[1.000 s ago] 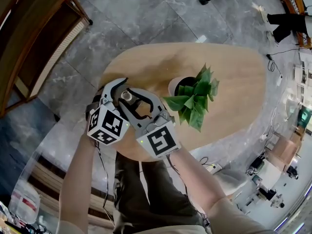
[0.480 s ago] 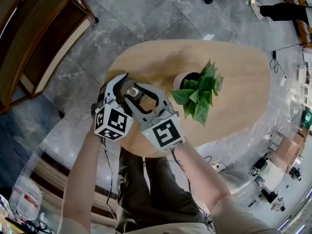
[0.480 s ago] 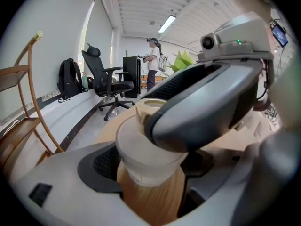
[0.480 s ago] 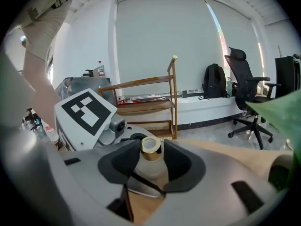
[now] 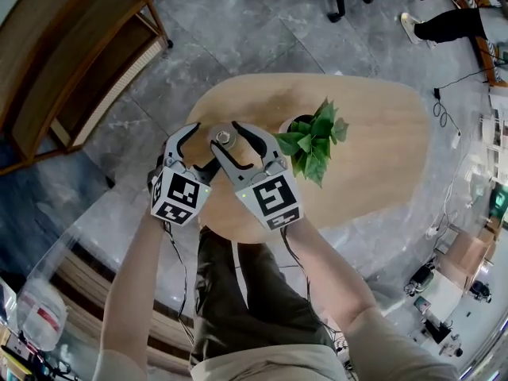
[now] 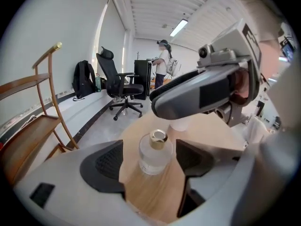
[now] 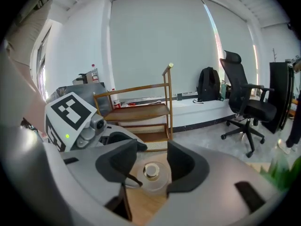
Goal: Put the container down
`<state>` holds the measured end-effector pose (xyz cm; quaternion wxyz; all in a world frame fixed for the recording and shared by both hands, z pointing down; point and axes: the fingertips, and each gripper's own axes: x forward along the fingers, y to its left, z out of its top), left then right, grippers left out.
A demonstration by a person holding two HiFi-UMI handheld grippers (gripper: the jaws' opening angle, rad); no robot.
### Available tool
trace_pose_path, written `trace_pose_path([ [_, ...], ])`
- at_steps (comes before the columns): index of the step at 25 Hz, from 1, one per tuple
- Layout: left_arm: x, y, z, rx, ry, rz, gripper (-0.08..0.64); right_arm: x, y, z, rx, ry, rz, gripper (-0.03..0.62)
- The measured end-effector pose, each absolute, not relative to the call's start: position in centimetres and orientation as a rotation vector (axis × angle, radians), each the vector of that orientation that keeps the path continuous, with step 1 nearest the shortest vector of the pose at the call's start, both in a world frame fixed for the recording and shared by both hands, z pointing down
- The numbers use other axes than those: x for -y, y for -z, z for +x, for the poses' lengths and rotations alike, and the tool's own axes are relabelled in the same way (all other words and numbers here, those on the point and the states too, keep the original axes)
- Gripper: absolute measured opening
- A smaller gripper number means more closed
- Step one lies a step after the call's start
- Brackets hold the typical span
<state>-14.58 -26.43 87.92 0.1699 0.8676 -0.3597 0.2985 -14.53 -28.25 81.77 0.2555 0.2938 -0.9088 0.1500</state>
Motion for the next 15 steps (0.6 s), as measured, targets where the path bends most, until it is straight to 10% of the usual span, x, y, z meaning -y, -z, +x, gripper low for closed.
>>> trace_pose_path([
  [15, 30.2, -61.4, -17.6, 1.365, -0.571, 2.515, 0.153, 33.1, -57.2, -9.4, 2.467, -0.293, 1.212, 0.030],
])
